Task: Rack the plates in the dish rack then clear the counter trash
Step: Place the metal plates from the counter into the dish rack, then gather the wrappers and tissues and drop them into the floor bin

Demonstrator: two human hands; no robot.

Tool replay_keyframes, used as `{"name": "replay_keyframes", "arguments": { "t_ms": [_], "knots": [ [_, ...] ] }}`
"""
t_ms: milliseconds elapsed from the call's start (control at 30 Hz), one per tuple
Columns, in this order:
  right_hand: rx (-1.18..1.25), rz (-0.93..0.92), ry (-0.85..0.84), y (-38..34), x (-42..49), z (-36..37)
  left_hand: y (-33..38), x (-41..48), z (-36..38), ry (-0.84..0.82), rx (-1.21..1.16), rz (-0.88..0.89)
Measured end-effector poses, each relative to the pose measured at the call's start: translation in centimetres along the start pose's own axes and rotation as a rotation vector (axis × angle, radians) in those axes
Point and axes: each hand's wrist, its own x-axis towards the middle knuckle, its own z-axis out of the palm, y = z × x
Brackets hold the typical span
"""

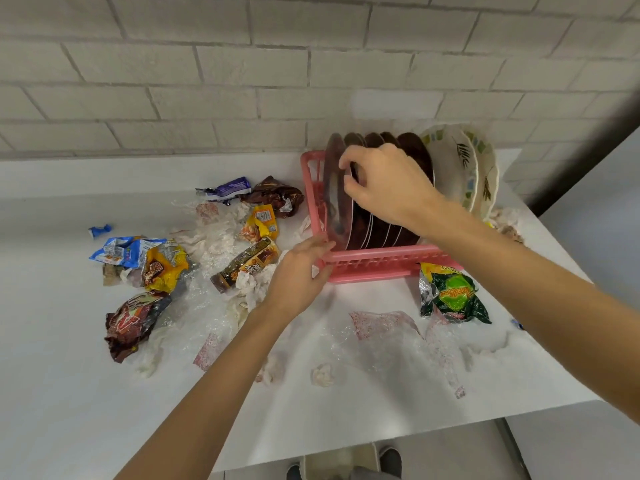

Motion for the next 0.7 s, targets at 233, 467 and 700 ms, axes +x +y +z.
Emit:
{"name": "replay_keyframes", "arguments": {
  "t_ms": [233, 467, 700],
  "knots": [
    [0.4, 0.169, 0.014, 2.4, -8.4, 1.9, 4.3, -4.8, -0.7, 0.117, -0.311, -0.119],
    [0.632, 0.529, 0.134, 7.1, -18.1, 3.0, 6.4, -8.4, 4.5, -0.18, -0.074, -0.171],
    [0.391, 0.501, -0.275, 7.9, -27.6, 8.2, 7.9, -9.2, 10.1, -0.422, 0.222, -0.26]
  ]
}}
